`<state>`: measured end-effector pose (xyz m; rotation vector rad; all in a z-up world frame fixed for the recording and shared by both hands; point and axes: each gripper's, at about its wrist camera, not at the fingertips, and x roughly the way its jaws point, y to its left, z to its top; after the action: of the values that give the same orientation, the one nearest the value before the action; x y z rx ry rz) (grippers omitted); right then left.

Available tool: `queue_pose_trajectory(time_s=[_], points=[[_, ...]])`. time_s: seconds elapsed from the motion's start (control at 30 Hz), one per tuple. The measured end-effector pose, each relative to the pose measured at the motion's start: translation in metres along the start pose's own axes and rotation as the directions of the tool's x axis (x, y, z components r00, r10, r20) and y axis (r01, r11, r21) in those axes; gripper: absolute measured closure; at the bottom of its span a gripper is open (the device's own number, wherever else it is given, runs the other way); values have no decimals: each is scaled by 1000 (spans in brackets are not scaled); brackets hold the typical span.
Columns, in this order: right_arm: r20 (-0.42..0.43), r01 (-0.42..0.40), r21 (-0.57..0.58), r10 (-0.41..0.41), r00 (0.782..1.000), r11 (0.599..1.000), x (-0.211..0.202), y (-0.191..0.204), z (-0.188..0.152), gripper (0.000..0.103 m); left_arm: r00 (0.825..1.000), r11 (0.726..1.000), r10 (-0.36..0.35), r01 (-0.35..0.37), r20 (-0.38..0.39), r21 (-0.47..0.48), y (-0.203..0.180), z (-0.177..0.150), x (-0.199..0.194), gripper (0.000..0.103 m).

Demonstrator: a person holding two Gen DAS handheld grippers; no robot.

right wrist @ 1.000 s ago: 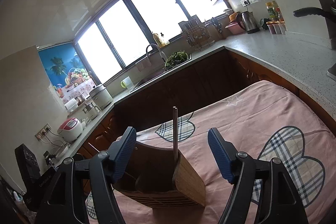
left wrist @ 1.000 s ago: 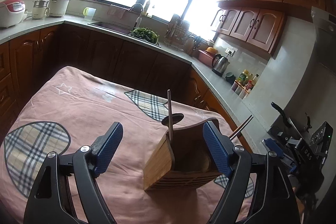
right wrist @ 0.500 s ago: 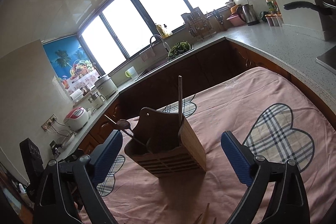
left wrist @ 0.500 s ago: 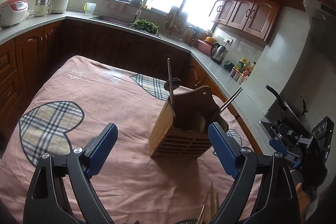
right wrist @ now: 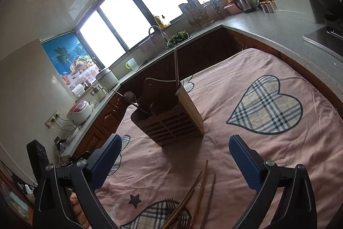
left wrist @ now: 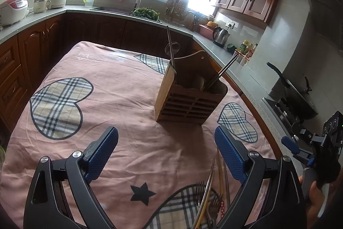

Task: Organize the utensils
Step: 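Move both open tools back down over the remaining utensils on the cloth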

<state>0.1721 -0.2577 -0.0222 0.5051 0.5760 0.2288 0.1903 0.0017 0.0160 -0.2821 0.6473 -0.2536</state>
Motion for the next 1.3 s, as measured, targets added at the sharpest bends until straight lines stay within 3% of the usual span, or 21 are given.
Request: queue_pose_trajectory(time_s=[0.23, 0.53, 0.83, 0.97, 1.3], points=[[-28, 12, 23, -11, 1000, 1000, -22, -5, -26, 2, 999, 1000, -7, 7, -33, -11, -1, -25, -15, 10], [-45, 41, 21, -40, 998, 999, -44, -14, -53, 2, 998, 999, 8, -6, -58, 44, -13, -50, -25, 10], [-84, 103, 32, -100, 991, 994, -46, -38, -73, 2, 991, 996, 2, 10, -134, 94, -27, -70, -4, 10], [-101, 140, 15, -138, 985, 990, -40, -45, -77, 2, 984, 987, 28, 1, -177, 162, -38, -75, 13, 10], [-151, 172, -31, -174, 973, 985, -20, -53, -83, 2, 974, 975, 14, 37, -226, 221, -56, -70, 42, 12]])
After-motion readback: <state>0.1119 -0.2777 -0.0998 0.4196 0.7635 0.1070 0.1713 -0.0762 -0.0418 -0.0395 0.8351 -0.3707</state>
